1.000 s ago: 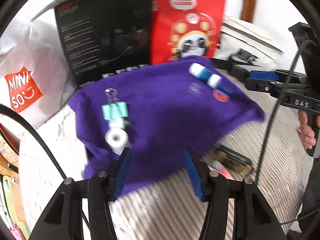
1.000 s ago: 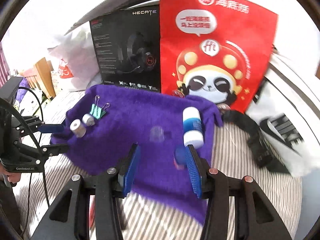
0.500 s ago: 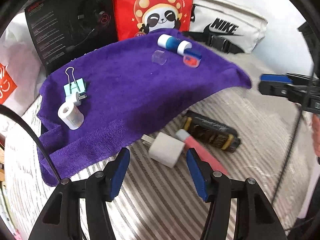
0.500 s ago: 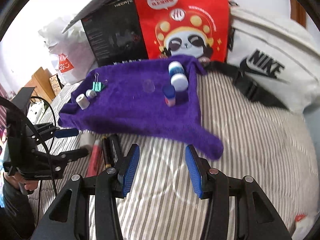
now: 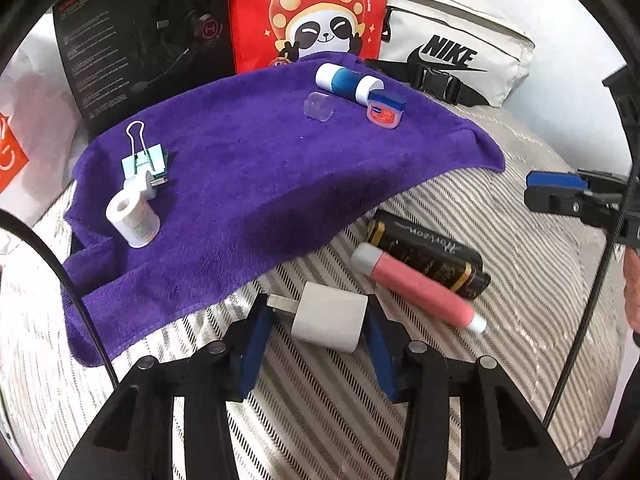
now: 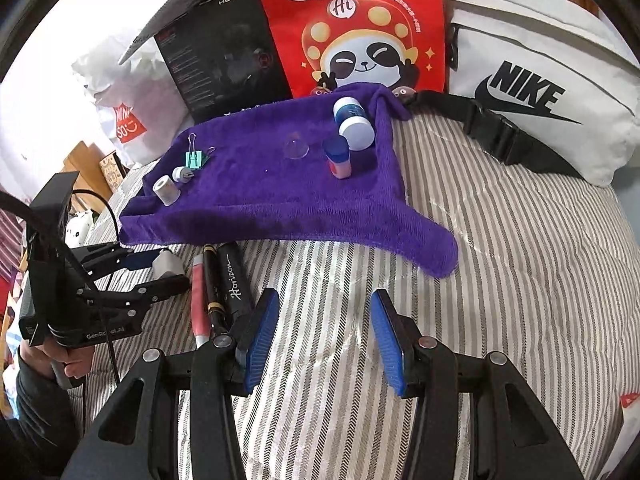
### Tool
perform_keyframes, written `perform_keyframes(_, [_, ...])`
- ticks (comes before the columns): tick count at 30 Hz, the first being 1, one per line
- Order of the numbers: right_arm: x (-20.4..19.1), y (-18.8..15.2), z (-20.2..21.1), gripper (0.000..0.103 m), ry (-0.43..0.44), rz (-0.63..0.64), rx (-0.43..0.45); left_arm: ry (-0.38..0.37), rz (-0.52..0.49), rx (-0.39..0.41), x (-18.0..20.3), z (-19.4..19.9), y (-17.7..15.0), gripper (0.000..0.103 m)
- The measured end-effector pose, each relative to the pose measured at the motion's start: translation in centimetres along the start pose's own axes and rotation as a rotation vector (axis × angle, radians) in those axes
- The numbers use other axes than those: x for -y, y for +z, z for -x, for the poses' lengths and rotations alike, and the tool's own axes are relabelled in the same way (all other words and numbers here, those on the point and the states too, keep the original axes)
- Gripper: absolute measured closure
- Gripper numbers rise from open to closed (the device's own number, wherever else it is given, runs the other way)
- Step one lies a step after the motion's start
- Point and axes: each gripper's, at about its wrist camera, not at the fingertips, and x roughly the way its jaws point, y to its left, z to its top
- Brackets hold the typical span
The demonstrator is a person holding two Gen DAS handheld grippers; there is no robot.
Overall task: Organize rigid objects
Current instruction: 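Grasp the white cube charger with left tool while right tool grasps the black Horizon tube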
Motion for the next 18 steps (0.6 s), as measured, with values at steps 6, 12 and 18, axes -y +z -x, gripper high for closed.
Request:
perform_keyframes(6, [0.2,-0.3,-0.4,0.055,0.005,-0.011,-0.010,-0.008,-0.003,0.010,-0.1,-0.1,-0.2,0.055])
perform_keyframes(12, [0.1,-0.6,-1.0,0.055,0.012,-0.012,-0.024,0.004,-0.003,0.014,-0.2,-0.6,0.4,0.052])
perform_keyframes(18, [-1.1,-0.5,-1.5,0.055,0.037,0.012,-0.032,0.019,-0.006,0.019,0.1,-0.4,0.3,0.060])
